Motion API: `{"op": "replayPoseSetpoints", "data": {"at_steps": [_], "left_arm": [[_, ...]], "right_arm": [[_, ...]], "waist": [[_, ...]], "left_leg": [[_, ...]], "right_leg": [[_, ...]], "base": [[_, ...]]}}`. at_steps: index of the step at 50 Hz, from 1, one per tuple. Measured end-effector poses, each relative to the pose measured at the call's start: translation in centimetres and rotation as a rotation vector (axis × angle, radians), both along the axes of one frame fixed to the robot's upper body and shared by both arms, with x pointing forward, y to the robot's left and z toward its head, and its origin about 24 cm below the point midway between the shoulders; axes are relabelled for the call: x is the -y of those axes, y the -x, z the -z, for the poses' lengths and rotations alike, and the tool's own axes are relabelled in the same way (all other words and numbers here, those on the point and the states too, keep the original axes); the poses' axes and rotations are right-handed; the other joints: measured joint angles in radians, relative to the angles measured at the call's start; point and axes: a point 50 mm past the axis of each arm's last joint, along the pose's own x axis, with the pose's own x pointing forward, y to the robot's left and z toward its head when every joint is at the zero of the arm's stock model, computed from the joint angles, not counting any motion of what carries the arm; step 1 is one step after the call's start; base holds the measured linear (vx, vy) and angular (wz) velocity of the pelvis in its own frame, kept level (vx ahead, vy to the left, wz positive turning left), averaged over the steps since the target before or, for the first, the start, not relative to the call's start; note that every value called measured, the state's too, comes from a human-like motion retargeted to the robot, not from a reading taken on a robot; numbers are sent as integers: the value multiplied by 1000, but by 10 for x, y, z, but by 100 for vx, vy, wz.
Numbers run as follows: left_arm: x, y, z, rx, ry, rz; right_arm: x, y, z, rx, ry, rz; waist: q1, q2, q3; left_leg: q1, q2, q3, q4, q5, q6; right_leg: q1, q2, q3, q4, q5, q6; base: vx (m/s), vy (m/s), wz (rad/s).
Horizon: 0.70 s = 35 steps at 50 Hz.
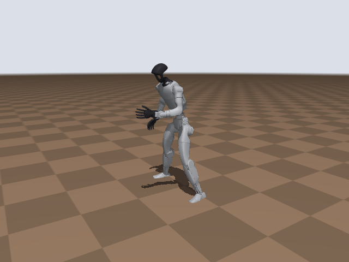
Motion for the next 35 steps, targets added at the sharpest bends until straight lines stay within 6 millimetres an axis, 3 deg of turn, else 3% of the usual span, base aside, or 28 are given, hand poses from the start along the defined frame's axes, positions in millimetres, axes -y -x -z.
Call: {"op": "replayPoseSetpoints", "data": {"at_steps": [3,5,8,10,13,15,17,20,22,25,27,29,30,32,35], "left_arm": [[14,6,-44,134,205,119],[15,1,-45,117,280,110],[6,-10,-5,-43,243,-23],[-3,-11,34,-172,155,-103],[-18,1,105,-389,29,-161],[-28,17,159,-575,-29,-204],[-38,38,212,-780,-96,-278],[-59,83,278,-1074,-172,-418],[-79,116,307,-1233,-137,-531],[-113,163,331,-1400,40,-718],[-136,187,336,-1463,155,-775],[-163,207,336,-1517,155,-717],[-178,221,334,-1562,92,-647],[-218,240,317,-1618,-98,-589],[-284,273,276,-1667,-338,-804]], "right_arm": [[10,56,32,-168,-66,303],[13,88,44,-288,-106,477],[22,113,45,-345,-145,650],[28,113,42,-292,-143,696],[27,87,37,-182,-128,605],[19,61,35,-133,-118,482],[7,31,31,-85,-108,348],[-15,-7,23,-32,-77,132],[-30,-28,16,-6,-50,-21],[-48,-59,0,55,-22,-228],[-46,-91,-28,157,-16,-313],[-29,-130,-80,324,9,-361],[-18,-145,-113,422,28,-379],[6,-174,-198,637,173,-395],[22,-187,-321,928,456,-359]], "waist": [[-31,50,34],[-57,95,55],[-115,165,43],[-163,207,13],[-243,235,-27],[-296,230,-41],[-326,214,-45],[-311,186,-59],[-254,168,-67],[-152,144,-59],[-99,145,-25],[-60,169,26],[-43,189,46],[27,200,70],[186,127,64]], "left_leg": [[11,69,-57,7,13,9],[58,120,-75,-38,42,0],[147,195,-64,-160,113,-38],[189,240,-44,-239,175,-69],[219,283,27,-288,300,-113],[213,293,97,-248,378,-111],[175,281,167,-147,380,-74],[112,216,256,-38,301,-28],[91,136,284,-77,311,-33],[70,4,293,-208,363,-39],[49,-61,303,-270,366,-42],[6,-93,336,-257,338,-46],[-29,-91,360,-207,311,-49],[-92,-115,469,-149,275,-36],[-152,-208,687,-113,249,5]], "right_leg": [[-44,43,-13,234,-160,-60],[-87,86,-9,420,-268,-85],[-128,155,-3,593,-371,-131],[-159,199,-1,671,-426,-170],[-183,241,-7,744,-472,-224],[-167,255,-15,755,-485,-260],[-132,266,-18,716,-479,-283],[-76,287,-10,597,-429,-291],[-36,323,12,485,-363,-284],[34,390,65,338,-265,-278],[70,443,89,318,-234,-284],[100,508,89,346,-236,-294],[120,548,80,362,-244,-303],[128,607,83,385,-276,-291],[149,652,156,331,-260,-257]], "base": [[4,-78,55],[9,-72,24],[14,-66,-1],[16,-62,-9],[16,-63,-3],[14,-66,10],[12,-66,2],[10,-64,-41],[8,-66,-102],[10,-68,-123],[12,-66,-111],[15,-61,-93],[18,-58,-90],[20,-60,-111],[29,-72,-148]]}}
